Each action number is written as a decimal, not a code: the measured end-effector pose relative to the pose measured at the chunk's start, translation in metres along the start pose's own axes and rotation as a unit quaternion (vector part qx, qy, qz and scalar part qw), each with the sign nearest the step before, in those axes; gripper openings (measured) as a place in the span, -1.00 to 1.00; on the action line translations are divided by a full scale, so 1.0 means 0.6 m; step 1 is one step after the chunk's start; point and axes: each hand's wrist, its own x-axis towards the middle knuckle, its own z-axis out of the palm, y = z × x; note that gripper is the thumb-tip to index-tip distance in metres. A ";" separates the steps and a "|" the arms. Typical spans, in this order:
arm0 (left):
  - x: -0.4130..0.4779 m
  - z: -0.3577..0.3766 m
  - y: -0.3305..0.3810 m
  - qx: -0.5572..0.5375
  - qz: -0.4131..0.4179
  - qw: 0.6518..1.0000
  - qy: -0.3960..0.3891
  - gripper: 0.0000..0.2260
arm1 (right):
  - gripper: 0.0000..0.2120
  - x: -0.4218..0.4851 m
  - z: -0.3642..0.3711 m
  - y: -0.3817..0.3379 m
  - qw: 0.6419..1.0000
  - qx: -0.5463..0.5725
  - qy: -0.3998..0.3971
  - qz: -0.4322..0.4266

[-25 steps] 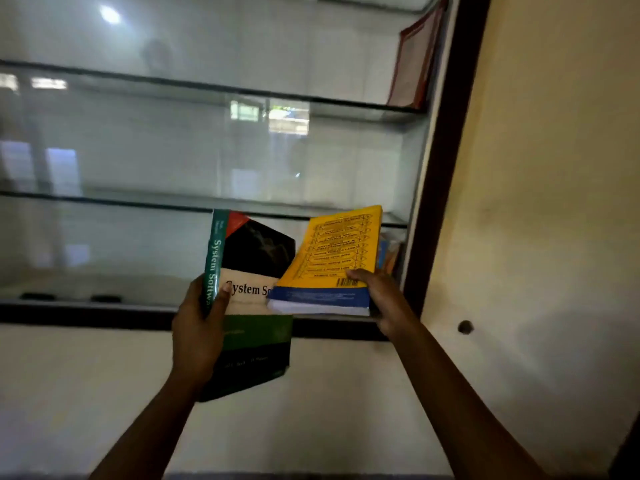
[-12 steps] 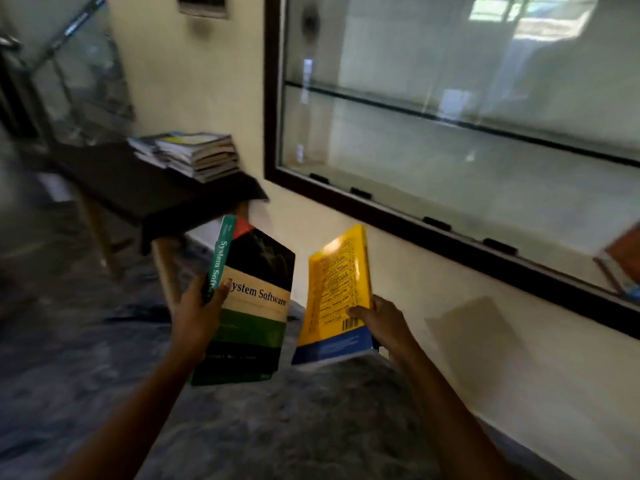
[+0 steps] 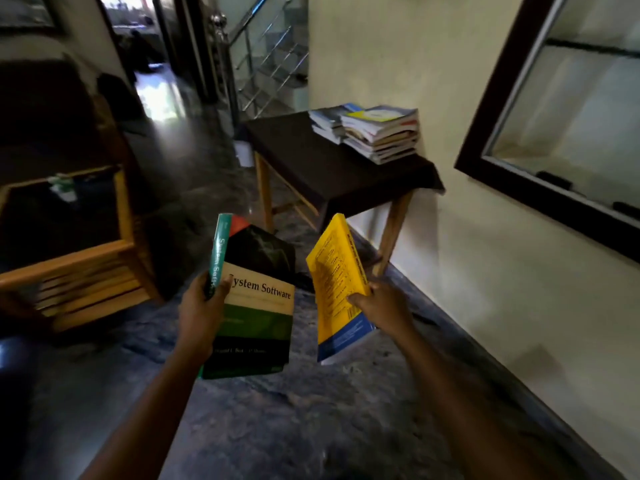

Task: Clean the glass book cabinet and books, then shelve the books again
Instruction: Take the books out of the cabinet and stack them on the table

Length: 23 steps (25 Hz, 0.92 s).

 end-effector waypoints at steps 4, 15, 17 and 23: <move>0.171 -0.014 0.008 -0.012 -0.007 1.000 0.021 -0.79 | -0.80 0.160 0.058 -0.087 1.000 -0.012 -0.005 -0.028; 0.681 0.051 0.143 0.002 0.014 0.998 -0.062 -0.69 | -0.70 0.595 0.057 -0.331 0.995 -0.076 0.053 -0.022; 0.779 0.072 0.162 -0.005 0.014 0.995 -0.097 -0.73 | -0.70 0.659 0.057 -0.362 0.993 -0.088 0.080 -0.005; 1.053 0.159 0.248 -0.034 0.052 0.964 -0.258 -0.78 | -0.74 0.796 0.053 -0.459 0.972 -0.097 0.195 0.090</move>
